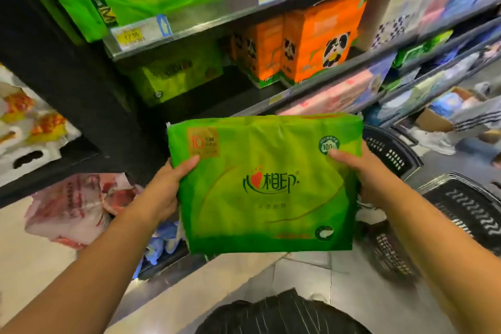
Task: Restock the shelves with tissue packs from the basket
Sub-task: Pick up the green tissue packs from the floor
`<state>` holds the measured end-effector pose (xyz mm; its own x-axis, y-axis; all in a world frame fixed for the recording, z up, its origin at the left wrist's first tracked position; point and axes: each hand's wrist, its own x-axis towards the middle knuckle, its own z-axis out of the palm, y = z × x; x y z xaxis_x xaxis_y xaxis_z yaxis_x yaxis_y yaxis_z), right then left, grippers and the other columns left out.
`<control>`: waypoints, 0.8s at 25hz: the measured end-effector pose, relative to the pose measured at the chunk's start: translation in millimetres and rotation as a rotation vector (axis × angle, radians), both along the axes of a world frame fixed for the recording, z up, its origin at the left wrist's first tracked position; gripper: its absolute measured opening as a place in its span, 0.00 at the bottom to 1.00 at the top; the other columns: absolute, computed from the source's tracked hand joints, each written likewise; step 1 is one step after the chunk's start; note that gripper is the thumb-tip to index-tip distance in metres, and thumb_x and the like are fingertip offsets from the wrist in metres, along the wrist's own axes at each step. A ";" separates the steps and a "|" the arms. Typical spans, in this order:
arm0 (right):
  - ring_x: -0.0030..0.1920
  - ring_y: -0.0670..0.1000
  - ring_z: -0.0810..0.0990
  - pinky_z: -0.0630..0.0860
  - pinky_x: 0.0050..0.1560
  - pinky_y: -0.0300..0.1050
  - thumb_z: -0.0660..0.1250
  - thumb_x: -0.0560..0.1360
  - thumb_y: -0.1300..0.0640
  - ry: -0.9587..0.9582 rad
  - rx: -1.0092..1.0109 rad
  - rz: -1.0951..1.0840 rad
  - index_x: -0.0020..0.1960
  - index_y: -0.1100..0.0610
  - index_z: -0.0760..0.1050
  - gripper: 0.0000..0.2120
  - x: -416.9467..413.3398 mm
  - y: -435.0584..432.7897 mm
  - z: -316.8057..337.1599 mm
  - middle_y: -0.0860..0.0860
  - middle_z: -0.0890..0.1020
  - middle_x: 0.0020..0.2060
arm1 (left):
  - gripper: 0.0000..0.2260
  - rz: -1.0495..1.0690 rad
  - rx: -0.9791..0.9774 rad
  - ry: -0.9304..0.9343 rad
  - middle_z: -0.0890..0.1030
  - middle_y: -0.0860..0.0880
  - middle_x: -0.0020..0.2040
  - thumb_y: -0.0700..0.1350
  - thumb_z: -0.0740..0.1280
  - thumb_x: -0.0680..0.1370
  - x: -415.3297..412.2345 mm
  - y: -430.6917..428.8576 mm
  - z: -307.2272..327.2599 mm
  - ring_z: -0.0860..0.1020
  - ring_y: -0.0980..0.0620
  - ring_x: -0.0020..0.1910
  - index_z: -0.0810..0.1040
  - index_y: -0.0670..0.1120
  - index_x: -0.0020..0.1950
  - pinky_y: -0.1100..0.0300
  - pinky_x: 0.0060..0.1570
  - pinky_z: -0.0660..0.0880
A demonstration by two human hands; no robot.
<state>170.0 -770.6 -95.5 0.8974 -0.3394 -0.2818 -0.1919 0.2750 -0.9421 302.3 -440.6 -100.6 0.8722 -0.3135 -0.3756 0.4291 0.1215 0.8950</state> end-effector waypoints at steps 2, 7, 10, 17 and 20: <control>0.50 0.51 0.84 0.81 0.42 0.43 0.74 0.63 0.56 -0.043 -0.047 0.111 0.65 0.52 0.71 0.31 34.4 -29.0 11.7 0.49 0.85 0.53 | 0.51 0.066 -0.016 -0.039 0.86 0.48 0.44 0.57 0.84 0.40 6.7 -18.7 11.0 0.84 0.51 0.40 0.75 0.45 0.60 0.58 0.33 0.80; 0.58 0.53 0.81 0.81 0.51 0.50 0.84 0.49 0.41 -0.065 -0.251 0.338 0.72 0.55 0.66 0.56 121.8 -64.9 33.3 0.52 0.82 0.59 | 0.61 0.245 0.049 -0.169 0.84 0.51 0.48 0.58 0.84 0.39 34.5 -26.8 8.0 0.84 0.55 0.44 0.69 0.43 0.69 0.61 0.39 0.80; 0.60 0.47 0.80 0.79 0.56 0.45 0.84 0.56 0.51 -0.111 -0.401 0.437 0.75 0.53 0.60 0.53 156.2 -75.2 39.5 0.52 0.79 0.62 | 0.53 0.190 0.083 -0.236 0.85 0.55 0.44 0.59 0.84 0.40 53.6 -21.6 14.5 0.83 0.58 0.44 0.73 0.45 0.62 0.65 0.39 0.79; 0.60 0.52 0.79 0.80 0.53 0.58 0.86 0.43 0.43 -0.143 -0.495 0.603 0.71 0.50 0.62 0.61 219.6 -74.1 46.6 0.52 0.79 0.61 | 0.47 -0.081 0.375 -0.456 0.74 0.62 0.64 0.60 0.81 0.57 85.0 14.8 44.3 0.73 0.61 0.64 0.60 0.61 0.70 0.66 0.58 0.73; 0.63 0.52 0.77 0.78 0.57 0.55 0.86 0.42 0.46 -0.214 -0.556 0.630 0.72 0.49 0.61 0.63 229.0 -74.5 41.3 0.47 0.78 0.62 | 0.44 -0.110 0.493 -0.560 0.72 0.68 0.62 0.55 0.78 0.62 81.0 18.6 56.8 0.72 0.63 0.64 0.57 0.58 0.71 0.68 0.58 0.72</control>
